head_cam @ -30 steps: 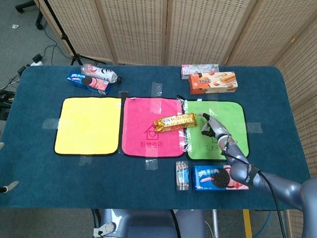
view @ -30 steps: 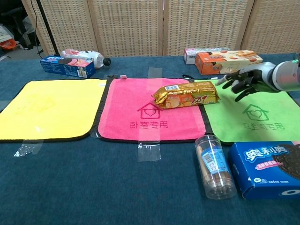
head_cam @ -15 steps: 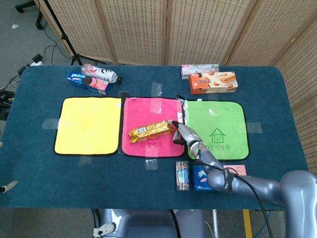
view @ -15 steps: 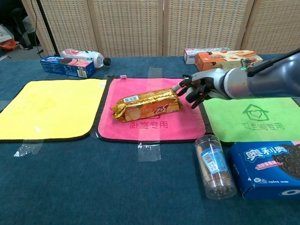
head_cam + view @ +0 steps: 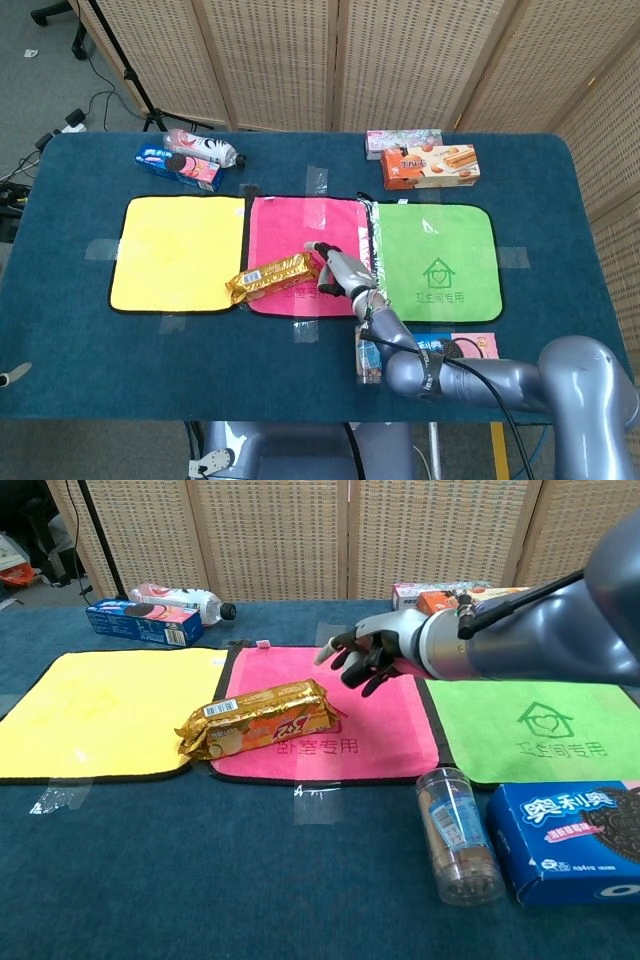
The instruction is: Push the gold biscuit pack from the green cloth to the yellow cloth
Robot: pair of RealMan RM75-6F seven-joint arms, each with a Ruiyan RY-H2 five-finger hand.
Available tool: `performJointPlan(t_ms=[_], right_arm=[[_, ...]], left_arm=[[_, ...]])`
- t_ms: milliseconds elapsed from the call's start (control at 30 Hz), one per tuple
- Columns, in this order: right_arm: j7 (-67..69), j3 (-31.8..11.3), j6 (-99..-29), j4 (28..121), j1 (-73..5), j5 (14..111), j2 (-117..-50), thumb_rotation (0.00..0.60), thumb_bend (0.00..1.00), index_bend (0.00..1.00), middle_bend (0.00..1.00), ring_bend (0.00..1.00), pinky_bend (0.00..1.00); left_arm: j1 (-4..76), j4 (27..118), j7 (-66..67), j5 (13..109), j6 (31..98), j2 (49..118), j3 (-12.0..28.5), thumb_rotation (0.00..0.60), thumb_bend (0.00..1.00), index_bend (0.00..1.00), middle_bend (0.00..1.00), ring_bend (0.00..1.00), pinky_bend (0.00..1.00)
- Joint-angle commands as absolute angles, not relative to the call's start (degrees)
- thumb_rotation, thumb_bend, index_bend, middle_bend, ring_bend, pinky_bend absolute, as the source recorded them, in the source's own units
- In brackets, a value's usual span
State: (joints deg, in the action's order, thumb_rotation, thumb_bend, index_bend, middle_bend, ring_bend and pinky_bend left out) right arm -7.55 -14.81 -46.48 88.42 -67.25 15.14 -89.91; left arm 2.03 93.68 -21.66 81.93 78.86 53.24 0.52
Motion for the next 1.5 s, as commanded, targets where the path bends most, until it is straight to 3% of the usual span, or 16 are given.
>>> performJointPlan(t_ms=[33, 167, 333, 533, 600, 700, 733, 1067, 1200, 1367, 1500], right_arm=[[-7.95, -13.19, -51.22, 93.80, -62.37, 27.78, -83.91, 0.600, 0.97, 0.09, 0.05, 0.00, 0.17], [-9.21, -6.85, -61.85, 96.76, -54.84, 48.10, -78.89, 0.600, 0.65, 0.08, 0.02, 0.00, 0.13], [-6.89, 1.80, -75.44, 96.50, -43.90, 67.51, -72.25, 0.600, 0.53, 0.08, 0.00, 0.00, 0.06], [-0.80, 6.15, -86.42, 88.96, -33.66, 77.01, -70.08, 0.600, 0.43, 0.07, 0.00, 0.00, 0.01], [0.64, 6.50, -89.11, 85.39, -30.70, 78.16, -70.66, 0.600, 0.31, 0.04, 0.00, 0.00, 0.00], [2.20, 6.66, -92.33, 80.54, -26.56, 78.87, -71.52, 0.600, 0.04, 0.00, 0.00, 0.00, 0.00], [3.32, 6.55, -93.67, 79.54, -24.54, 78.55, -71.62, 0.600, 0.00, 0.00, 0.00, 0.00, 0.00], [9.58, 3.79, -97.68, 82.39, -14.83, 76.47, -68.96, 0.600, 0.00, 0.00, 0.00, 0.00, 0.00], [11.76, 2.27, -95.02, 82.64, -14.12, 75.87, -66.93, 0.600, 0.00, 0.00, 0.00, 0.00, 0.00], [14.16, 0.85, -92.57, 82.55, -13.71, 76.12, -65.80, 0.600, 0.00, 0.00, 0.00, 0.00, 0.00], [15.05, -0.08, -91.00, 82.46, -13.41, 76.37, -65.31, 0.600, 0.00, 0.00, 0.00, 0.00, 0.00]], left_arm=[[2.35, 93.14, -22.03, 82.66, 78.93, 53.49, 0.62, 0.600, 0.06, 0.00, 0.00, 0.00, 0.00], [3.15, 92.50, -21.97, 84.67, 79.46, 53.70, 0.82, 0.600, 0.06, 0.00, 0.00, 0.00, 0.00], [6.11, 90.72, -19.36, 89.88, 80.12, 54.10, 1.54, 0.600, 0.06, 0.00, 0.00, 0.00, 0.00], [12.09, 89.96, -17.66, 97.20, 77.15, 54.36, 1.69, 0.600, 0.05, 0.00, 0.00, 0.00, 0.00], [14.16, 90.61, -16.85, 99.31, 75.73, 54.46, 1.62, 0.600, 0.05, 0.00, 0.00, 0.00, 0.00], [17.07, 92.56, -14.03, 101.53, 73.81, 54.77, 2.04, 0.600, 0.04, 0.00, 0.00, 0.00, 0.00], [18.36, 93.79, -12.03, 102.17, 73.04, 55.08, 2.58, 0.600, 0.04, 0.00, 0.00, 0.00, 0.00], [27.94, 102.05, 4.36, 100.55, 61.86, 59.81, 6.23, 0.600, 0.04, 0.00, 0.00, 0.00, 0.00], [33.52, 102.41, 12.91, 98.46, 53.81, 64.03, 7.76, 0.600, 0.14, 0.00, 0.00, 0.00, 0.00], [37.71, 102.25, 22.67, 92.60, 47.48, 69.43, 9.68, 0.600, 0.17, 0.00, 0.00, 0.00, 0.00], [41.23, 101.02, 29.42, 86.24, 43.67, 73.83, 11.76, 0.600, 0.35, 0.00, 0.00, 0.00, 0.00]])
